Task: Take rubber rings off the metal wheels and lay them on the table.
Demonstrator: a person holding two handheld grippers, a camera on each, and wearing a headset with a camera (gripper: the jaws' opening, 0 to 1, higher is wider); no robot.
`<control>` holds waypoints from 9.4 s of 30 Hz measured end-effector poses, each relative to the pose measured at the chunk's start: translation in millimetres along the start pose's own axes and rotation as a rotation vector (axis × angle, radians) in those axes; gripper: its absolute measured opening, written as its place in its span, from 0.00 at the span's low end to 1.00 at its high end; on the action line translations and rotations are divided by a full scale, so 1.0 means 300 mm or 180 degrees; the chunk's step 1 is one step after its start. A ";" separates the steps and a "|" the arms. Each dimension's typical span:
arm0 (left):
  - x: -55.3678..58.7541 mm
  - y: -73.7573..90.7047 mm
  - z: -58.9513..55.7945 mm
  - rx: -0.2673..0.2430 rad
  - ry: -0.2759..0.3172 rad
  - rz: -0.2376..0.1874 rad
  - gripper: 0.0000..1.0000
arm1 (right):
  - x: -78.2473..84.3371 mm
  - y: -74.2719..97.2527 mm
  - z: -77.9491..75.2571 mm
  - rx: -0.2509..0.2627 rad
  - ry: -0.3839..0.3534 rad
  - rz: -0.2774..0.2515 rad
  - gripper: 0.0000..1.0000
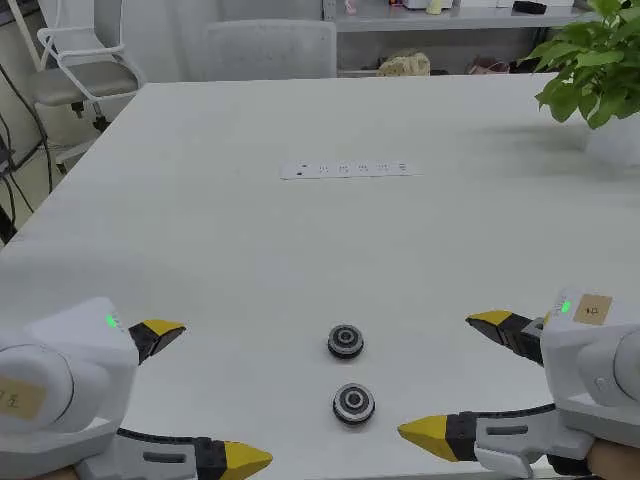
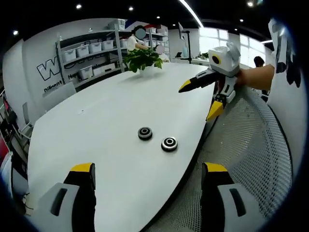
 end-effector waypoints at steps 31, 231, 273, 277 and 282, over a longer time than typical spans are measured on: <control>0.010 -0.007 -0.013 0.0051 -0.0033 0.0081 0.87 | 0.003 0.000 0.004 -0.0014 -0.0016 0.0040 0.77; -0.038 -0.466 -0.126 0.1514 -0.0447 0.0173 0.15 | 0.141 -0.279 -0.022 -0.1136 0.0343 0.0117 0.41; -0.034 -0.484 -0.139 0.1355 -0.0652 -0.0055 0.07 | 0.147 -0.325 0.017 -0.1522 0.0028 0.0197 0.29; -0.033 -0.485 -0.139 0.1350 -0.0638 -0.0067 0.07 | 0.148 -0.326 0.021 -0.1538 -0.0020 0.0183 0.25; -0.033 -0.486 -0.139 0.1345 -0.0636 -0.0074 0.07 | 0.150 -0.319 0.025 -0.1555 -0.0041 0.0181 0.22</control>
Point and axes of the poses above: the centre of the closed fingertips' face, and the gripper's own axes: y roughly backward along the fingers, z roughly to its left, x roughly out of its underside, the point moved 5 cm from there along y, roughly backward along the fingers, and after that the axes turned 3 degrees about -y, right-handed, at the moved point
